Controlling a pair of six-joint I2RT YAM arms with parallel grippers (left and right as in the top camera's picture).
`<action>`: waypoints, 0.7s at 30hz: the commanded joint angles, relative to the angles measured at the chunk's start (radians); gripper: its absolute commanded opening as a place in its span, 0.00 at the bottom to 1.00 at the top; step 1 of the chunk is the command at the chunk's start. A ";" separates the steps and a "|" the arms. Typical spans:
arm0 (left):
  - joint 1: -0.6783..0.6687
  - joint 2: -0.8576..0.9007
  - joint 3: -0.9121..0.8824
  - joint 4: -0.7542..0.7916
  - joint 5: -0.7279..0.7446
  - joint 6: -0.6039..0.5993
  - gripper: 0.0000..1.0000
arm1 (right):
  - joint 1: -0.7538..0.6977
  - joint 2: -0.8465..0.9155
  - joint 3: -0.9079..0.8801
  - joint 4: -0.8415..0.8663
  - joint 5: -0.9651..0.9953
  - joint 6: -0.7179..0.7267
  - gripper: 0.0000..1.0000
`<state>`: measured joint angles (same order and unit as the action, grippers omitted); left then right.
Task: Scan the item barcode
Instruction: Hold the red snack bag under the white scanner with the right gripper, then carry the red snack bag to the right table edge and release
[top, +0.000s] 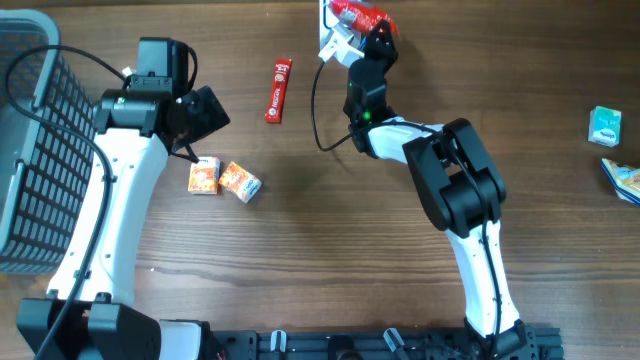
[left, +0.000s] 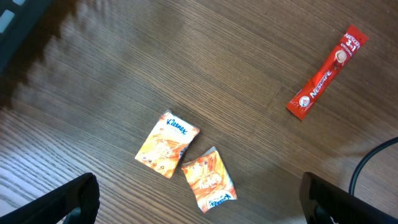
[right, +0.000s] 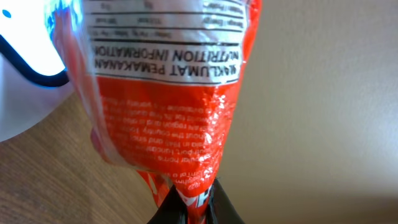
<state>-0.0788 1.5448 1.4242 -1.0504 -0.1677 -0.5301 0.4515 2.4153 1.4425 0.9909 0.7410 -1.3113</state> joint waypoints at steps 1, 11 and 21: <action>0.005 0.006 0.003 0.003 -0.009 -0.002 1.00 | -0.003 0.007 0.036 0.101 0.038 -0.001 0.05; 0.005 0.006 0.003 0.004 -0.009 -0.002 1.00 | -0.075 -0.051 0.173 0.151 0.208 0.068 0.04; 0.005 0.006 0.003 0.007 0.002 -0.002 1.00 | -0.370 -0.154 0.181 -0.097 0.530 0.280 0.04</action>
<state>-0.0788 1.5448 1.4242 -1.0466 -0.1677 -0.5301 0.1936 2.3306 1.5940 0.9195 1.0809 -1.1515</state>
